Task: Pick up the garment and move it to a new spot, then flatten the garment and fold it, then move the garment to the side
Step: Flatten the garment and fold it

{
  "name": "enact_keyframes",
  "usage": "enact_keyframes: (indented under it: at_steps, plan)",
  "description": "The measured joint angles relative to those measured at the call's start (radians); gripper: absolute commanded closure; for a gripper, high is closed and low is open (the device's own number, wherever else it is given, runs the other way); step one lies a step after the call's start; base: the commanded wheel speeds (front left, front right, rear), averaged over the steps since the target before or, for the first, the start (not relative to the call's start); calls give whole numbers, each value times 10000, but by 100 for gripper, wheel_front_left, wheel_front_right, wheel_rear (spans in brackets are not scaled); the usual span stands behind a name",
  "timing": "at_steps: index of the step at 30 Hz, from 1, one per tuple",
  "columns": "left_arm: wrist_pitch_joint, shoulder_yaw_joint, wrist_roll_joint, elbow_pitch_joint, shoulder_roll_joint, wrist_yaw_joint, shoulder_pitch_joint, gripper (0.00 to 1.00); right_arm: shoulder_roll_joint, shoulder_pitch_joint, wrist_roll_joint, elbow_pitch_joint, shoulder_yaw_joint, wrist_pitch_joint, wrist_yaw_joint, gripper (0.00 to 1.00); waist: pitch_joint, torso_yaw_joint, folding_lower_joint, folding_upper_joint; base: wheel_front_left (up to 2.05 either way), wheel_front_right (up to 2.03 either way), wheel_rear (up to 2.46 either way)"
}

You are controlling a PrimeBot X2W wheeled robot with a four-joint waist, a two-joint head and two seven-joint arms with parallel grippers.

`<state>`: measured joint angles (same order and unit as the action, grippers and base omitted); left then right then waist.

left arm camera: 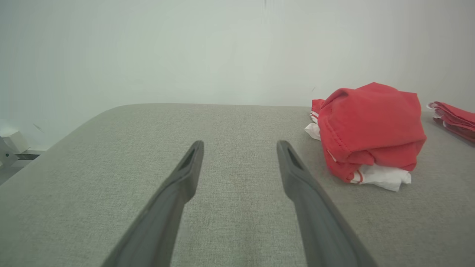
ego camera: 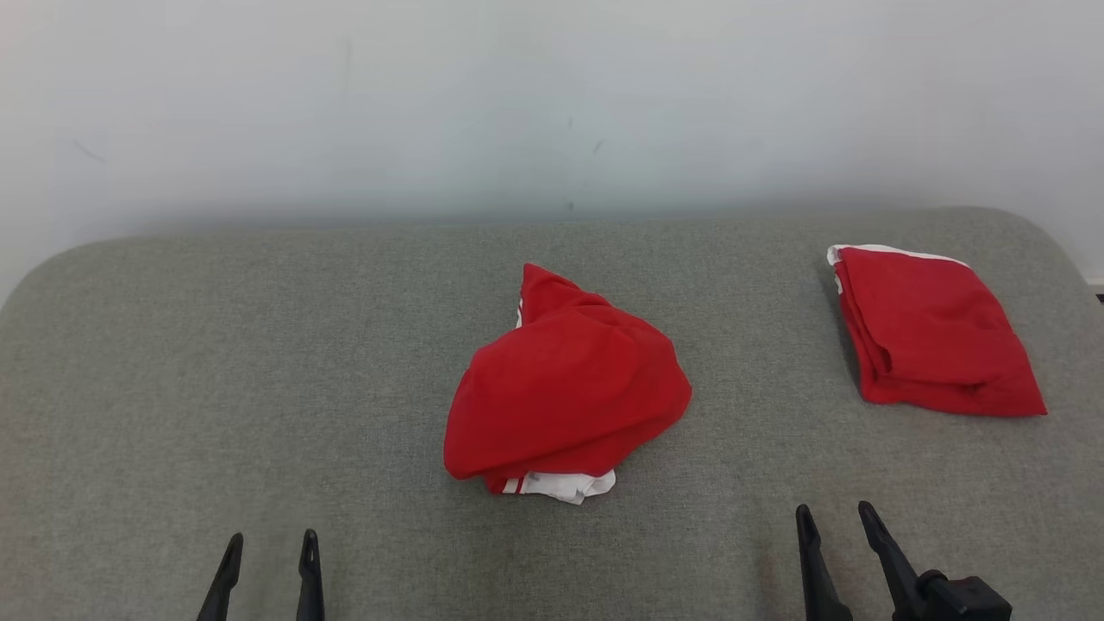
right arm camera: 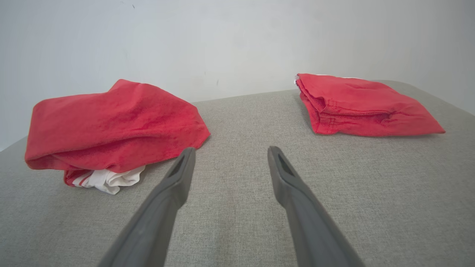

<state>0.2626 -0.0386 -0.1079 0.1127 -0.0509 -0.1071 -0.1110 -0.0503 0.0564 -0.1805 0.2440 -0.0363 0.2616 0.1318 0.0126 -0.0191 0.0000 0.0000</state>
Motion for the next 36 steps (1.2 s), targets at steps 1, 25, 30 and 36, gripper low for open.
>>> enact_keyframes:
  at_steps: [1,25,30,36]
  plan:
    - [0,23,-15,42,0,-10,107,0,0,-37,0,6,-54,0,0,0,17,-45,0,0,0,0,0]
    - [0,1837,-546,3499,-278,-224,2901,0,-2,-836,-100,-125,-144,0,0,0,1211,-2110,1,1,0,0,0]
    - [0,2054,-637,4220,-378,-224,3266,0,-2,-946,-102,-130,-113,0,0,0,1442,-2331,1,1,0,0,0]
    - [0,2105,-951,4690,-393,-238,3716,100,-2,-950,-115,-104,-113,0,0,0,1511,-2394,1,1,0,0,0]
